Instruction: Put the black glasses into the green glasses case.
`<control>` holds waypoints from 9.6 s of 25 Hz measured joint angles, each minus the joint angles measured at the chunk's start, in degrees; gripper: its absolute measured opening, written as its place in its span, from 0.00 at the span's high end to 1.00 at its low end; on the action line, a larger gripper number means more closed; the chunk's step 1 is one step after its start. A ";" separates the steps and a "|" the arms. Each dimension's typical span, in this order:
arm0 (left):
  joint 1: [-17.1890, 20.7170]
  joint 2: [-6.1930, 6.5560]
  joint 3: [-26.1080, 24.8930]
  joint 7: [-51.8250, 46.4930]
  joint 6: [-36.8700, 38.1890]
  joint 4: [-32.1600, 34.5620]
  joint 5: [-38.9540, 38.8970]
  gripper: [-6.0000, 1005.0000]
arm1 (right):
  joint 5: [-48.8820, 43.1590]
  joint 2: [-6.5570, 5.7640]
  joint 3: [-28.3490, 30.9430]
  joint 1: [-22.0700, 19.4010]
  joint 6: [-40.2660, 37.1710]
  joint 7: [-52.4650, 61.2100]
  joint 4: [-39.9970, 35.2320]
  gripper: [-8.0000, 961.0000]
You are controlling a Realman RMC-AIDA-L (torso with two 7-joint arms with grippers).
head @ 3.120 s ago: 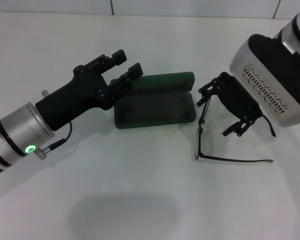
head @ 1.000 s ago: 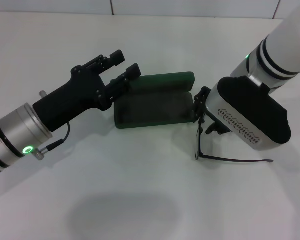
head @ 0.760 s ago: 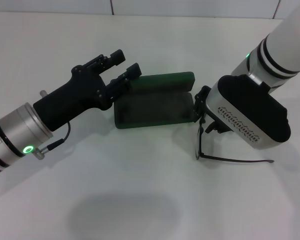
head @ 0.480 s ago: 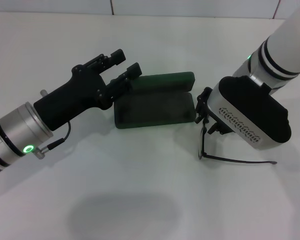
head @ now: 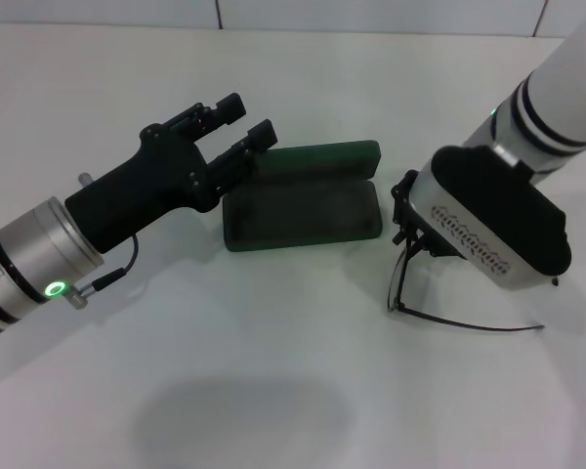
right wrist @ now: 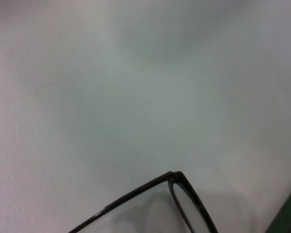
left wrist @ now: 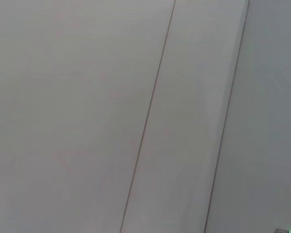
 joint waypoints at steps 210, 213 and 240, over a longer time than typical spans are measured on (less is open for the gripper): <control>-9.97 0.58 -29.36 -14.86 -5.62 5.81 26.22 0.36 | 63.44 -0.68 3.28 -27.61 21.80 -11.09 2.11 0.69; -12.73 0.97 -29.24 -19.48 -12.90 6.22 31.73 0.36 | 63.30 -1.06 19.85 -26.11 5.86 -6.39 10.97 0.67; -19.02 0.34 -12.84 -32.23 -22.42 9.52 50.34 0.35 | 63.26 -0.83 40.29 -25.17 0.51 -5.54 24.47 0.41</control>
